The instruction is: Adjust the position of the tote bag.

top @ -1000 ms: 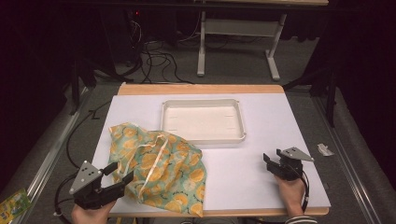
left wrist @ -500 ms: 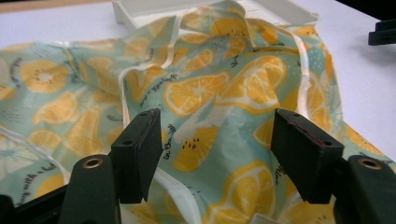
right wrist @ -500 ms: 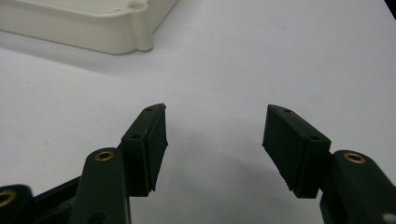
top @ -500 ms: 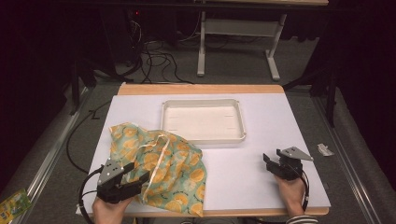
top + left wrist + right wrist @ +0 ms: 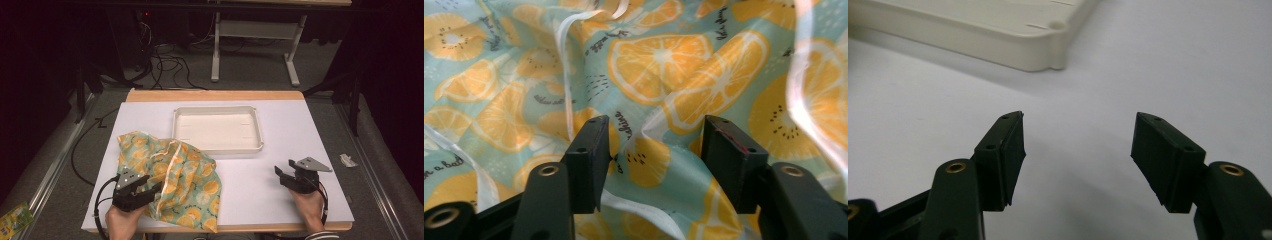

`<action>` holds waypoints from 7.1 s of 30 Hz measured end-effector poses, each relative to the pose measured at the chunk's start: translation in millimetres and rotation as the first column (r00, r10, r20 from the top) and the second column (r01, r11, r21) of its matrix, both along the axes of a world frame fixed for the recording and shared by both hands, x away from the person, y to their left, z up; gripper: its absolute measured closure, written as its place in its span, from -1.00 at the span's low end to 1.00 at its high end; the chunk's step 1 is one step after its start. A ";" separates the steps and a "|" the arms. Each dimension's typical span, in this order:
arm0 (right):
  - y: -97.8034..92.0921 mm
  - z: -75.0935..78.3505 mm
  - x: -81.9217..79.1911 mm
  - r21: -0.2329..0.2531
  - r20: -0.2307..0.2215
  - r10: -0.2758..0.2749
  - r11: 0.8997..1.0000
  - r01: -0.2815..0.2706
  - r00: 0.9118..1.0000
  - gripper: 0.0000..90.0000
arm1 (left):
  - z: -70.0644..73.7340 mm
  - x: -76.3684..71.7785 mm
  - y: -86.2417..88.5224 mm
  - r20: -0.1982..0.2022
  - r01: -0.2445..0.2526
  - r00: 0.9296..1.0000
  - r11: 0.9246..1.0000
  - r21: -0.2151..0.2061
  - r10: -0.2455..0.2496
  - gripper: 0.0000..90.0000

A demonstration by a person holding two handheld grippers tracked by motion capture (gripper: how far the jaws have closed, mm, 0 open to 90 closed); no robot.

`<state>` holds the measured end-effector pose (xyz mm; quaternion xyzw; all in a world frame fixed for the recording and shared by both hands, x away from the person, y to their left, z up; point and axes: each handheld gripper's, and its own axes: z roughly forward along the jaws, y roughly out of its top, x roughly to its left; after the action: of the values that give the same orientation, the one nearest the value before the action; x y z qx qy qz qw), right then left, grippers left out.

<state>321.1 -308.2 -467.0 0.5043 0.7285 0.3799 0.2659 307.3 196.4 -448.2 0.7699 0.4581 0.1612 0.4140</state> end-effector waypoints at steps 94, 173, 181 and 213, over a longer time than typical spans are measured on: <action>113.8 3.5 -3.2 0.071 -0.074 0.485 0.874 -0.481 0.871 1.00 | -32.5 15.1 -20.0 -0.085 0.012 0.996 1.000 0.016 -0.011 1.00; 34.0 2.5 -37.2 0.011 -0.017 0.346 0.938 -0.346 0.938 1.00 | -32.6 7.4 -93.9 -0.080 0.220 0.972 0.975 -0.045 -0.223 1.00; 26.9 3.6 -37.8 0.012 -0.010 0.330 0.944 -0.330 0.944 1.00 | -31.9 6.3 -100.1 -0.072 0.234 0.969 0.971 -0.041 -0.236 1.00; 19.9 8.6 -28.7 0.043 -0.013 0.277 0.960 -0.277 0.961 0.28 | -18.6 2.4 -94.2 -0.018 0.225 0.974 0.973 -0.055 -0.226 0.28</action>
<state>292.4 -288.3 -458.5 0.4062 0.7865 0.4234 0.1930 309.8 102.2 -466.8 0.8077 0.3767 0.0917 0.4442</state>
